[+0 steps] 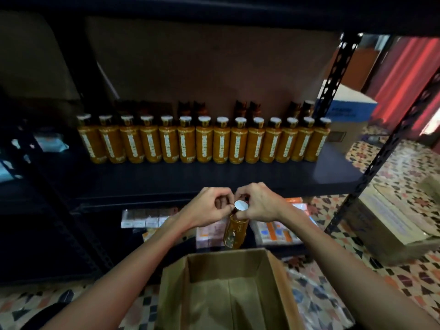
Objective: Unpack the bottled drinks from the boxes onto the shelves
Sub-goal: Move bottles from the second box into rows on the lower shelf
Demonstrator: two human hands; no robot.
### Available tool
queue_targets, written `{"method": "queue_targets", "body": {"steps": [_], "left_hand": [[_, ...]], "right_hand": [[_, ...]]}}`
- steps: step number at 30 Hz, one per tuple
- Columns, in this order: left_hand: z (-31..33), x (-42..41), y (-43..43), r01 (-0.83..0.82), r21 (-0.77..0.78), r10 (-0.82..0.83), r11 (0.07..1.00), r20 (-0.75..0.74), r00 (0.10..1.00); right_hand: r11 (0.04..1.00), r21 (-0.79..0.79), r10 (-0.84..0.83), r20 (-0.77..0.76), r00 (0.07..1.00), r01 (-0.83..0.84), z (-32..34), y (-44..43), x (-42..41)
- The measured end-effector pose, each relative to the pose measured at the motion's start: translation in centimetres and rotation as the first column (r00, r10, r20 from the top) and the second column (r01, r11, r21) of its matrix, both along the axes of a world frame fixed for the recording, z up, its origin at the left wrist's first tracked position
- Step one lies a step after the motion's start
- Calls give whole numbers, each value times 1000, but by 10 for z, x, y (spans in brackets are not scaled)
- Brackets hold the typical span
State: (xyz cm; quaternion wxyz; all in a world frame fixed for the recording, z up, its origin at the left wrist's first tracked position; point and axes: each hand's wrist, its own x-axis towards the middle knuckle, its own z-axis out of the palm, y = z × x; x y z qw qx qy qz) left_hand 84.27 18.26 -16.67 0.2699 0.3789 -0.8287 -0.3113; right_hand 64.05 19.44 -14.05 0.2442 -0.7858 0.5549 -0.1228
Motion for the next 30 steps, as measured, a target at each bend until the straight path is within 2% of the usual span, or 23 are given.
{"method": "queue_targets", "body": {"steps": [7,13,19,25,30], "left_hand": [[77,2,-15,-5,-150,-5,989,-65,998],[121,-3,-30,-90,-255,76,963,-66,995],[133,-8,-57,-145,-266,151,953,5,988],[124,-11,-70,-160,-197,180,967,87,980],[118,-10,-80,-184,-163,198,969,74,977]], "right_hand": [[987,-162,12,35,999,-6,86,-10,-5],[966,-253,-41,4,999,41,127,-38,-9],[948,-305,-105,-17,994,95,137,-68,-3],[970,-219,-119,-47,992,107,125,-81,6],[964,-240,-126,-27,992,115,116,-94,9]]}}
